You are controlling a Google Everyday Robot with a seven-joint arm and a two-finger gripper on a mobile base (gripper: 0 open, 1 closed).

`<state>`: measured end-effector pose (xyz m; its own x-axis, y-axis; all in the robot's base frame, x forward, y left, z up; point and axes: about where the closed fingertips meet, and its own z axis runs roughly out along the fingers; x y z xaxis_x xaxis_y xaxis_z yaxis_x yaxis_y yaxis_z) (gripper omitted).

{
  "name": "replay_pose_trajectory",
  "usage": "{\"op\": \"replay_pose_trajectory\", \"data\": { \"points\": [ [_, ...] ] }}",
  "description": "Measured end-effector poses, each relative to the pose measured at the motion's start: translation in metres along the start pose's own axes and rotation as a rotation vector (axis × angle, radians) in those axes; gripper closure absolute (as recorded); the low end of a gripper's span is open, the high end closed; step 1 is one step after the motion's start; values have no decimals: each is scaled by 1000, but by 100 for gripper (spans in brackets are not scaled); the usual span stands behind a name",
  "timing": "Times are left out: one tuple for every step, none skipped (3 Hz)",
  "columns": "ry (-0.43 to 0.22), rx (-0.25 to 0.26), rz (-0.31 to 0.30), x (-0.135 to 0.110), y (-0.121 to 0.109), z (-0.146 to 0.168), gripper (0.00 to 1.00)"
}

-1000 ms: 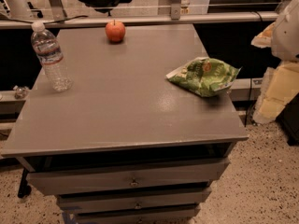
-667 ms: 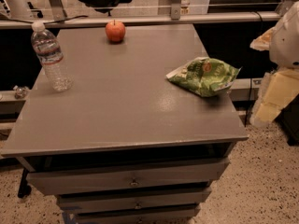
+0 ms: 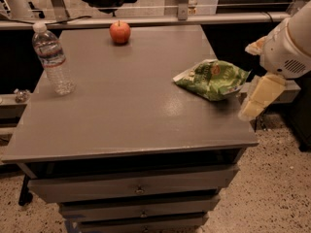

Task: Pick green jalapeno chip bag

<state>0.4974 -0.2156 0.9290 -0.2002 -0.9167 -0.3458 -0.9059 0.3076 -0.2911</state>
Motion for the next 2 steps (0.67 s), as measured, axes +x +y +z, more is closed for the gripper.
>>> {"op": "replay_pose_trajectory", "data": {
  "points": [
    [-41, 7, 35, -2, -26, 31, 0],
    [-71, 8, 80, -4, -47, 59, 0]
  ]
}}
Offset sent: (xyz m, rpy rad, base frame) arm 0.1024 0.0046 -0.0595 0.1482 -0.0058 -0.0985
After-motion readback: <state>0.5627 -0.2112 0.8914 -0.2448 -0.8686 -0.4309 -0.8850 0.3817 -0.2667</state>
